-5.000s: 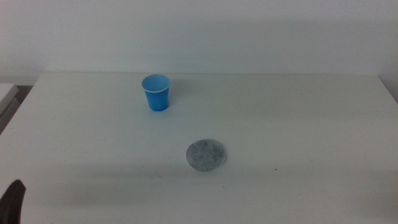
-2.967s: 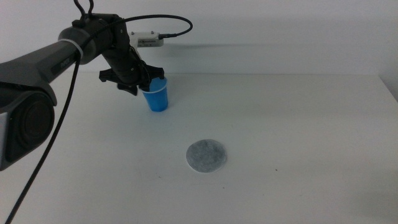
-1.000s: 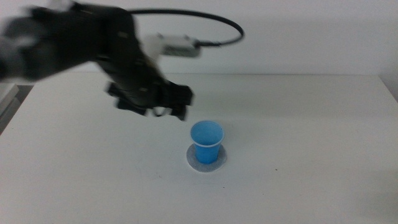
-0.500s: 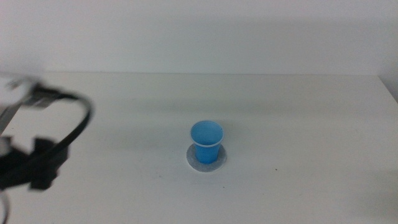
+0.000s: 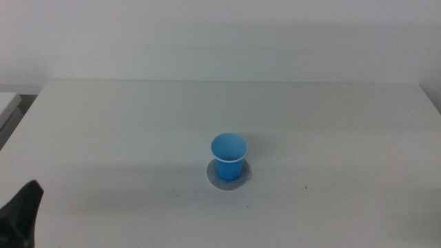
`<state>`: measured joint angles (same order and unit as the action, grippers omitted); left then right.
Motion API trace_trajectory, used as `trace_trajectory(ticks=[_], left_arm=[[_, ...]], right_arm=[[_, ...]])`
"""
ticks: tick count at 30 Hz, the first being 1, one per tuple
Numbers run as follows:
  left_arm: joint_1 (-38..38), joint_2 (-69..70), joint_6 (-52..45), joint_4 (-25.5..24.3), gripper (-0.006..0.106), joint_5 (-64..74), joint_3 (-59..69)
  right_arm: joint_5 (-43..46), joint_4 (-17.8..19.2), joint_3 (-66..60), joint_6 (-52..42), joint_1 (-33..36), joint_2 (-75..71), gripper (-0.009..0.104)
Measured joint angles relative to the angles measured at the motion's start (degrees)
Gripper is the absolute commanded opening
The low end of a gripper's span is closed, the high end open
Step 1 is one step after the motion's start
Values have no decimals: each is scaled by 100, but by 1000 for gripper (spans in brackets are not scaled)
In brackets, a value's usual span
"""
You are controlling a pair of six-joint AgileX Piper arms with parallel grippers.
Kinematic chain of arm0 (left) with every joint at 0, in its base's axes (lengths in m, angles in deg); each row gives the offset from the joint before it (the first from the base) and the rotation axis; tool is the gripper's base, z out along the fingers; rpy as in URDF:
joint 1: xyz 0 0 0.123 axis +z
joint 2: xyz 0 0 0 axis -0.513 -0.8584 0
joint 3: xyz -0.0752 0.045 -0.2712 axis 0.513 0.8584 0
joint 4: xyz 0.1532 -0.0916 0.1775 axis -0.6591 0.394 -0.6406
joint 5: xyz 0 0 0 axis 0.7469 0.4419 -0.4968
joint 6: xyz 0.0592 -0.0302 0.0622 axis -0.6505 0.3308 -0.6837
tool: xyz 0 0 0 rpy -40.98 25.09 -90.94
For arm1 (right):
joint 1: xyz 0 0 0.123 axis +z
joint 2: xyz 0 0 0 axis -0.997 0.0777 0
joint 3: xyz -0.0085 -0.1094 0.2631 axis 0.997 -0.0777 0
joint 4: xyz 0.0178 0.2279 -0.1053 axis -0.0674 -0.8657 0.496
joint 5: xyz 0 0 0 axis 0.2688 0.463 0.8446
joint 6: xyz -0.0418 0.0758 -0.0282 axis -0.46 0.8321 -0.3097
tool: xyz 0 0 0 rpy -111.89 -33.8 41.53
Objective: Place an empty cup on a cup mat.
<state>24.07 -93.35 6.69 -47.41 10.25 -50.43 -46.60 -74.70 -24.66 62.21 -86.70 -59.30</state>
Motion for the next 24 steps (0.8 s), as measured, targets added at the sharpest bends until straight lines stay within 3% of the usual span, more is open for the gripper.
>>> trace_trajectory(ticks=[11, 17, 24], left_arm=[[161, 674, -489, 193, 94, -234, 530], [161, 1121, -1434, 710, 94, 85, 541], [161, 1325, -1677, 755, 94, 346, 541]], right_arm=[[0, 0, 0, 0, 0, 0, 93], [0, 0, 0, 0, 0, 0, 93], [0, 0, 0, 0, 0, 0, 93]])
